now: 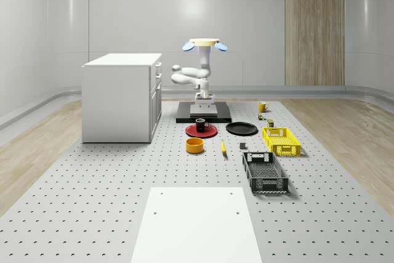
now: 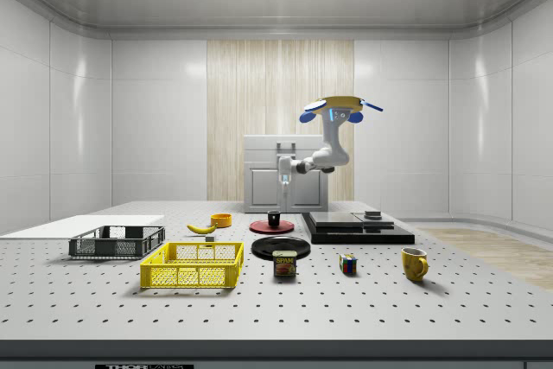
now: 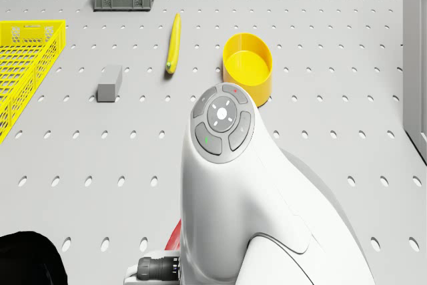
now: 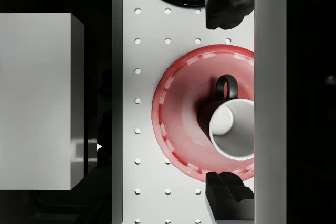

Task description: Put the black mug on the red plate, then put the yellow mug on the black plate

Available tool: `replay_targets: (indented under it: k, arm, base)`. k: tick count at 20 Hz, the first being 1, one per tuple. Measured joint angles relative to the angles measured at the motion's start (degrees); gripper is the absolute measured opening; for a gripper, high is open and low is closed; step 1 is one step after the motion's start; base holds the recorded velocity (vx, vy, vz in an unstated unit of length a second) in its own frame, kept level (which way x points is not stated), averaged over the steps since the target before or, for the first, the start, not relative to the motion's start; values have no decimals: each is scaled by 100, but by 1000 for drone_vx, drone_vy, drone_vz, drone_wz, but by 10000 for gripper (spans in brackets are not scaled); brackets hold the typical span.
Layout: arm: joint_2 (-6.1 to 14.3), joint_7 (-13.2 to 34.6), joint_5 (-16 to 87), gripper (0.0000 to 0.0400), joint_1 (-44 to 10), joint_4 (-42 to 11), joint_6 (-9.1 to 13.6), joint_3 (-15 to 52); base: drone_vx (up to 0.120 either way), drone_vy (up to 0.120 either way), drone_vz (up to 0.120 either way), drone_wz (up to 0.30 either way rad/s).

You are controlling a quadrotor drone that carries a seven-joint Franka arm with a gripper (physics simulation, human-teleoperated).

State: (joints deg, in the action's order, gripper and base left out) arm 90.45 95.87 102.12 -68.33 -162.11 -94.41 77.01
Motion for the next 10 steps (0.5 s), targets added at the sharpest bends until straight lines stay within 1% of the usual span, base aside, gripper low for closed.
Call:
replay_targets:
  k: [10]
  arm:
    - [-4,-1,-1,400,1,-1,5,3]
  base:
    - [-120,120,0,0]
